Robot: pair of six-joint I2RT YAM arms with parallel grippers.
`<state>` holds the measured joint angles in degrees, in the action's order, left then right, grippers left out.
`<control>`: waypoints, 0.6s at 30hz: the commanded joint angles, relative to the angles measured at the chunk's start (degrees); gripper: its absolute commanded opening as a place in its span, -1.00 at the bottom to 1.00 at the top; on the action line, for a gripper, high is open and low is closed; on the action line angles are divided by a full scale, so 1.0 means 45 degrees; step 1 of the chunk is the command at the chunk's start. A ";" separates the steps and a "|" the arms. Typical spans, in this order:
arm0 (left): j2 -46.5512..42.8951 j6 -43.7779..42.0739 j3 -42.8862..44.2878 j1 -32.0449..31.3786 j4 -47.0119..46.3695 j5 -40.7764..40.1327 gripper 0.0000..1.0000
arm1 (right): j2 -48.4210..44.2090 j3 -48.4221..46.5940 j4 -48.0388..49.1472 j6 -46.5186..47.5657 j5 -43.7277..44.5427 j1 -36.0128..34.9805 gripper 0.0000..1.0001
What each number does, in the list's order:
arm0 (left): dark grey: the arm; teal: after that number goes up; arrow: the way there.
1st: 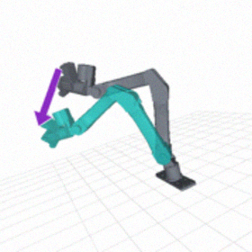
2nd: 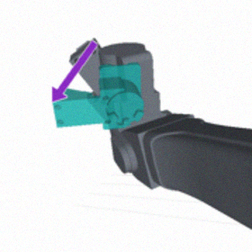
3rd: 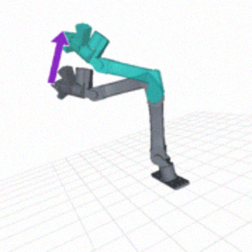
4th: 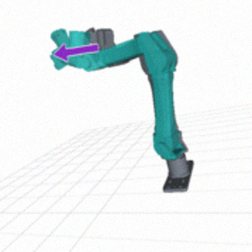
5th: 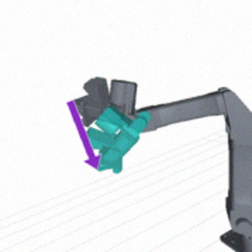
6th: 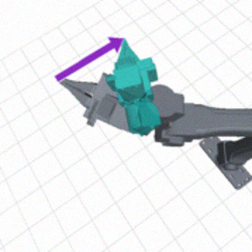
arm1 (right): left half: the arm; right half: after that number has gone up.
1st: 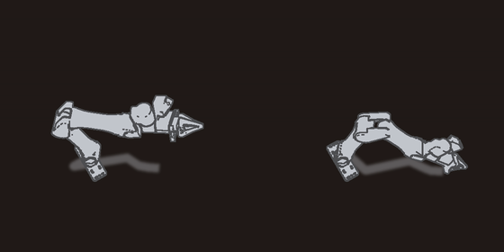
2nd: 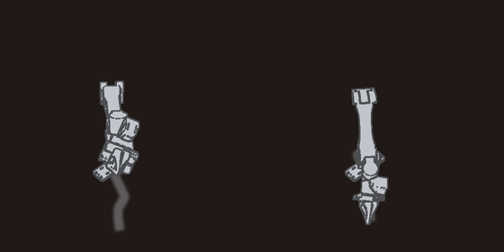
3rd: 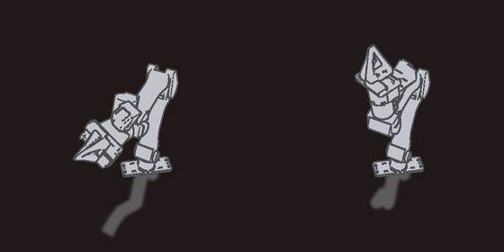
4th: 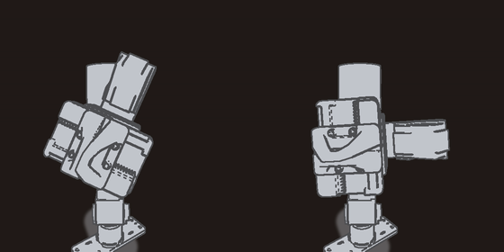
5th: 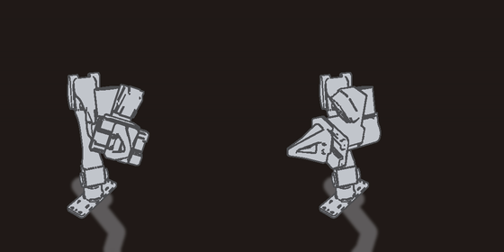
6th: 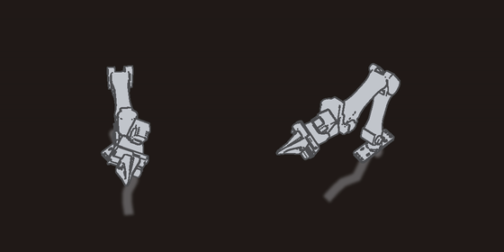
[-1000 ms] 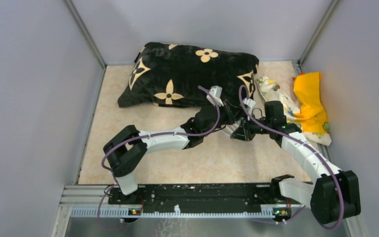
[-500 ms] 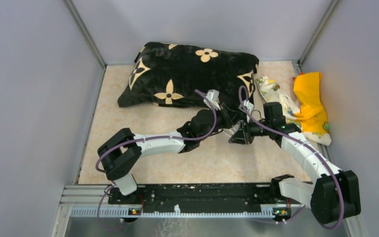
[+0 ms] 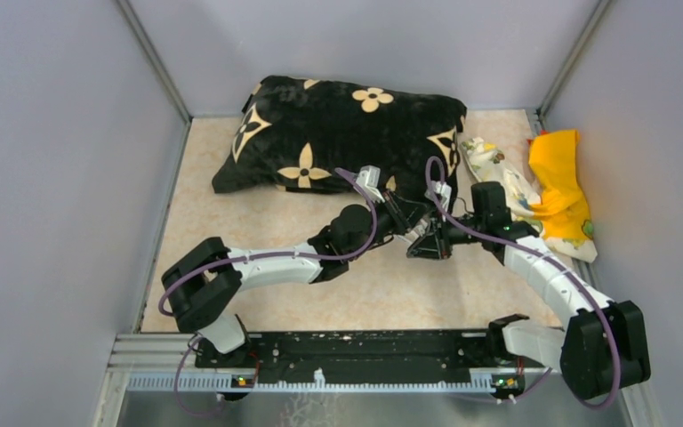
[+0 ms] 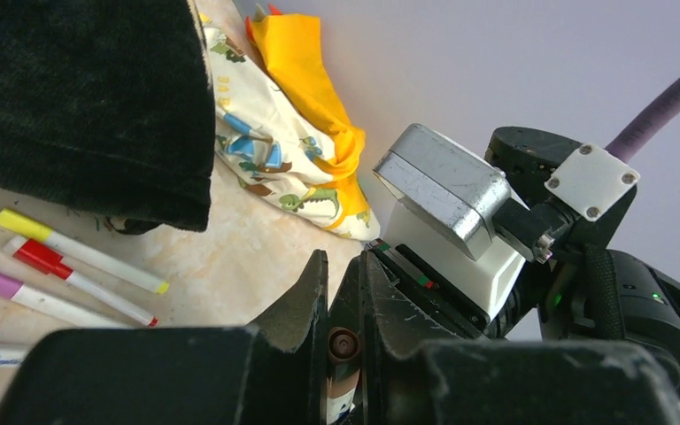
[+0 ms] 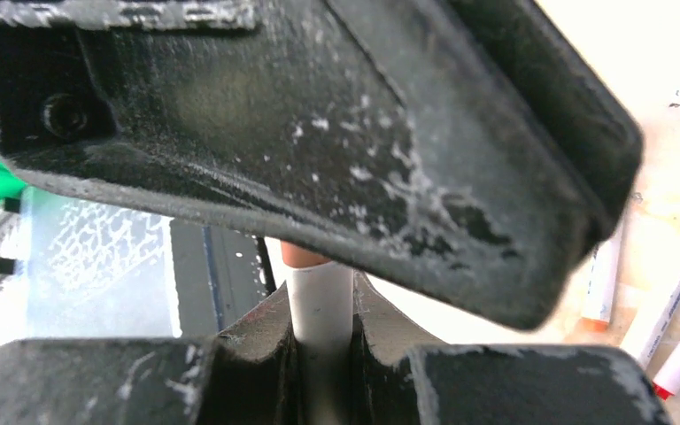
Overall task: Insert the pens into the pen caps
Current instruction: Press the pen cap onto the pen.
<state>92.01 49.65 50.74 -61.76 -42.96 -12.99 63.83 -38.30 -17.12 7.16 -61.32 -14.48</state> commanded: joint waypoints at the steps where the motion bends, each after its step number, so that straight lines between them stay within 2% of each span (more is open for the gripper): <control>1: 0.0525 0.0647 -0.0564 -0.1821 0.2230 0.3922 -0.89 | 0.0316 -0.1513 0.3293 0.1140 0.1578 -0.0405 -1.00; 8: 0.0011 0.0618 -0.0684 -0.1394 0.1919 0.3534 -0.43 | 0.0476 -0.1560 0.2614 0.2099 0.1697 -0.0749 -1.00; 13: -0.1091 0.0188 -0.1193 -0.1185 0.2057 0.2310 -0.06 | 0.0673 -0.1711 0.1888 0.2961 0.0871 -0.0795 -1.00; 18: -0.2377 -0.0348 -0.1909 -0.0961 0.2399 0.1494 0.17 | 0.0898 -0.1871 0.0893 0.4036 0.0471 -0.0784 -1.00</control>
<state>85.19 49.25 44.75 -62.41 -36.21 -13.47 66.57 -41.63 -18.11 19.99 -58.28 -17.58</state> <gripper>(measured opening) 0.546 0.141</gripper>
